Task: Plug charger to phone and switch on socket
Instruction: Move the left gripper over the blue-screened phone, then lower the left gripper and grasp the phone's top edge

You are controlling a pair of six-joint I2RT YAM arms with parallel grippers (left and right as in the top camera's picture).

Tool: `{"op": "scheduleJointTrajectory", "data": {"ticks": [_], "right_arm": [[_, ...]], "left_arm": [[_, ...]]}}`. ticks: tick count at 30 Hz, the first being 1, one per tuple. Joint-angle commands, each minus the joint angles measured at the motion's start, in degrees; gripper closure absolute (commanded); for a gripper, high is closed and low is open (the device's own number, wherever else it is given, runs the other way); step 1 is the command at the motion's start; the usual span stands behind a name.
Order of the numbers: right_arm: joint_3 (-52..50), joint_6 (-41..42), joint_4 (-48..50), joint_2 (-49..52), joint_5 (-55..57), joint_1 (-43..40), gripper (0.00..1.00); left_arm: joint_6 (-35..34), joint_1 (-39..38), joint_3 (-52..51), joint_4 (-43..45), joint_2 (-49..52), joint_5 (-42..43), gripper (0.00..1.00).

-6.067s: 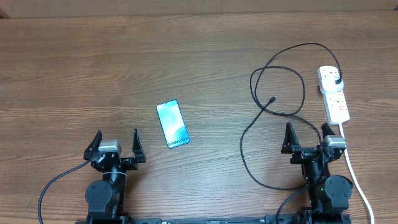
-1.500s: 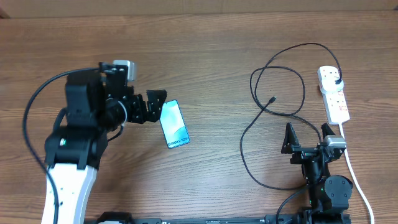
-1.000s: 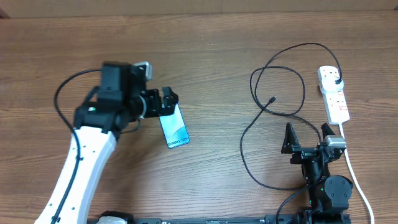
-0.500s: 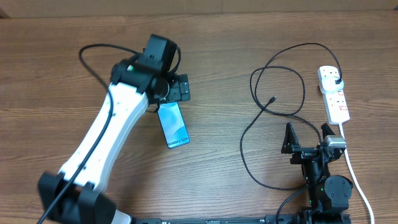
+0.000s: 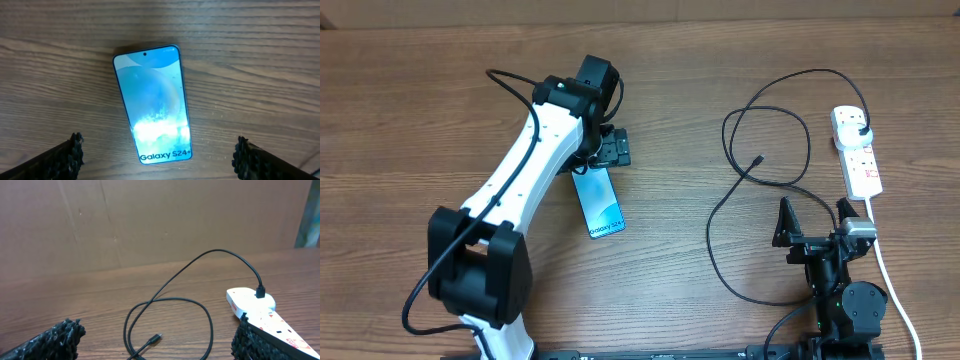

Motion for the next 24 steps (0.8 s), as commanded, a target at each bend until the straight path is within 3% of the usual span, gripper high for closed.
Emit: {"op": "scheduleJointTrajectory", "data": {"ticks": [1, 12, 24], "right_arm": [[-0.61, -0.15, 0.37, -0.44, 0.15, -0.31, 0.00], [-0.61, -0.15, 0.39, -0.44, 0.15, -0.31, 0.00], [-0.61, -0.15, 0.37, -0.44, 0.15, -0.31, 0.00]], "left_arm": [[-3.04, 1.29, 1.40, 0.42, 1.36, 0.48, 0.00], [-5.44, 1.51, 1.29, 0.15, 7.28, 5.46, 0.00], [-6.84, 0.94, 0.83, -1.05, 10.14, 5.55, 0.01]]}}
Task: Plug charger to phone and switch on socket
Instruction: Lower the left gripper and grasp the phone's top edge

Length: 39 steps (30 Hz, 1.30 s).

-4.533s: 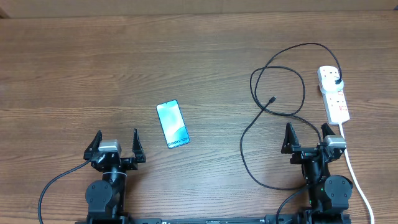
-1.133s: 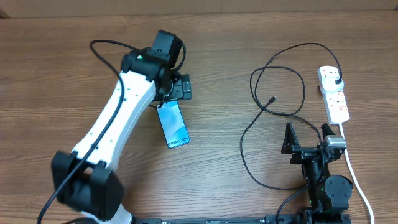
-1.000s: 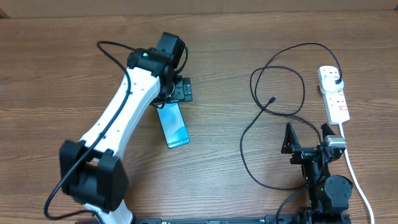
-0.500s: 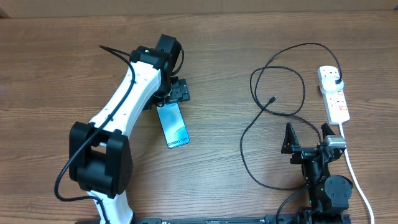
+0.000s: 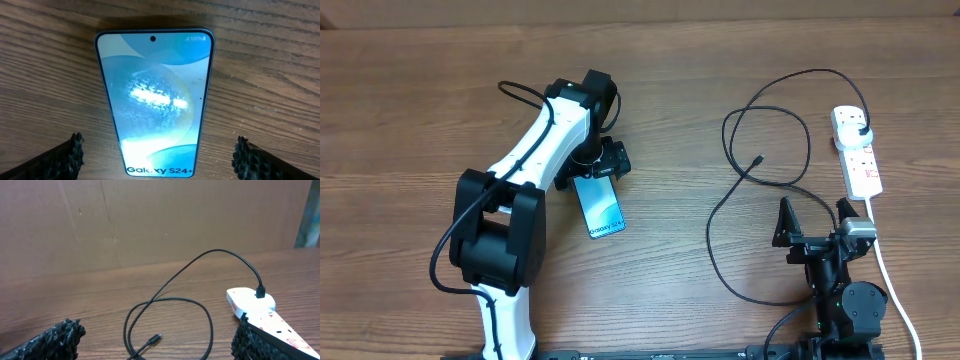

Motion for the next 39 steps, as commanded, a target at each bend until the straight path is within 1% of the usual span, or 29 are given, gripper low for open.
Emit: {"op": "scheduleJointTrajectory", "data": {"ticks": [1, 5, 10, 17, 24, 28, 30, 35, 36, 39], "right_arm": [[-0.61, -0.13, 0.42, -0.44, 0.13, -0.31, 0.00], [-0.61, -0.13, 0.42, -0.44, 0.15, -0.31, 0.00], [-0.61, -0.13, 0.39, -0.44, 0.15, -0.31, 0.00], [-0.61, -0.13, 0.39, -0.44, 0.15, -0.31, 0.00], [-0.61, -0.13, 0.42, -0.44, 0.15, -0.31, 0.00], [-0.61, -0.13, 0.39, -0.44, 0.15, -0.31, 0.00], [-0.61, -0.13, 0.42, -0.44, 0.15, -0.31, 0.00], [-0.61, -0.13, 0.42, -0.44, 0.15, -0.31, 0.00], [-0.61, -0.13, 0.39, -0.44, 0.15, -0.31, 0.00], [-0.61, -0.13, 0.42, -0.44, 0.13, -0.31, 0.00]], "left_arm": [[-0.90, -0.42, 0.72, -0.24, 0.44, 0.76, 0.00], [-0.94, -0.50, -0.96, 0.87, 0.44, 0.20, 0.00], [-0.87, -0.50, -6.38, 5.81, 0.44, 1.70, 0.00], [-0.26, -0.50, -9.77, 7.19, 0.44, 1.68, 0.00], [-0.24, -0.57, -15.58, 13.46, 0.44, 6.71, 0.00], [0.02, -0.94, -16.28, 13.68, 0.44, 6.14, 0.00], [0.17, -0.94, -16.28, 13.73, 0.44, 6.16, 0.03], [0.24, -0.94, -16.26, 13.94, 0.44, 5.86, 0.16], [0.42, -0.94, -16.26, 13.94, 0.44, 5.53, 0.20], [0.79, -0.92, -16.26, 13.73, 0.42, 4.09, 0.27]]}}
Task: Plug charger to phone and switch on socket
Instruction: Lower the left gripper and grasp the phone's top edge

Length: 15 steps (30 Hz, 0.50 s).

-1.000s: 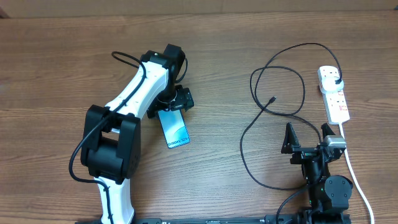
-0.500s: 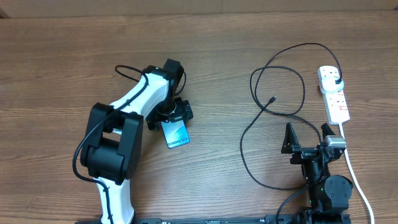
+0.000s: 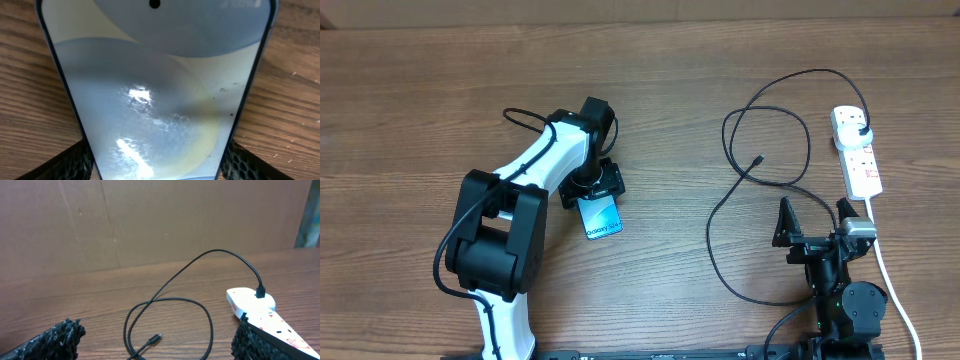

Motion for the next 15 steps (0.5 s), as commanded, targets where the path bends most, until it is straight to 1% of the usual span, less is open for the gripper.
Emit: {"op": "scheduleJointTrajectory", "data": {"ticks": [1, 6, 9, 15], "right_arm": [[-0.61, -0.13, 0.42, -0.44, 0.15, -0.31, 0.00], [-0.61, -0.13, 0.42, -0.44, 0.15, -0.31, 0.00], [-0.61, -0.13, 0.39, -0.44, 0.15, -0.31, 0.00], [-0.61, -0.13, 0.39, -0.44, 0.15, -0.31, 0.00]], "left_arm": [[1.36, -0.79, -2.25, 0.98, 2.14, 1.90, 0.28], [1.84, -0.74, -1.20, -0.04, 2.12, 1.68, 0.37], [1.84, -0.74, 0.55, -1.18, 2.12, 1.68, 0.39], [2.08, -0.74, 5.62, -4.94, 2.12, 1.66, 0.40]]}}
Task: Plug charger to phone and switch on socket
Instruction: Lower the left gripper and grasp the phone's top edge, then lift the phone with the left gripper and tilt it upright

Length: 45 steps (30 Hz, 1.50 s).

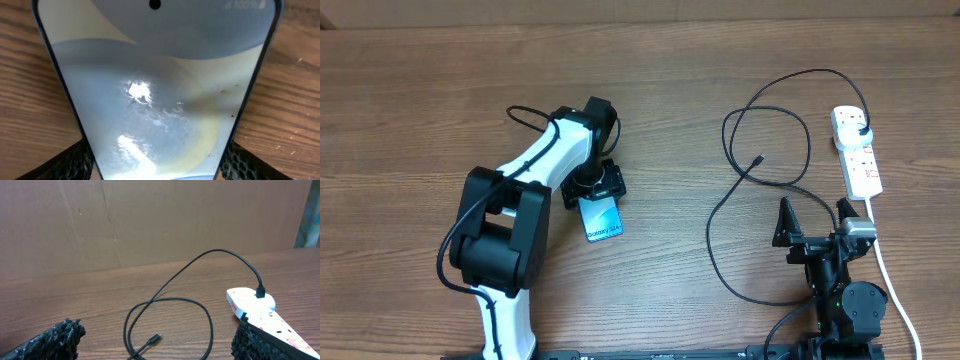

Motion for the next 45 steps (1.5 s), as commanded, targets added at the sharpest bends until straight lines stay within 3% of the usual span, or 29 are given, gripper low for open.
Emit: {"op": "scheduleJointTrajectory", "data": {"ticks": [1, 20, 36, 45], "right_arm": [[-0.61, -0.13, 0.42, -0.44, 0.15, -0.31, 0.00], [-0.61, -0.13, 0.42, -0.44, 0.15, -0.31, 0.00], [-0.61, -0.13, 0.42, -0.44, 0.15, -0.31, 0.00], [-0.61, -0.13, 0.39, -0.44, 0.15, -0.31, 0.00]], "left_arm": [[2.23, -0.39, 5.09, -2.45, 0.90, 1.14, 0.40], [6.16, -0.39, 16.44, -15.61, 0.90, 3.41, 0.41], [15.63, -0.35, 18.53, -24.04, 0.90, 20.39, 0.42], [18.32, -0.31, 19.12, -29.09, 0.90, 23.43, 0.42]]}}
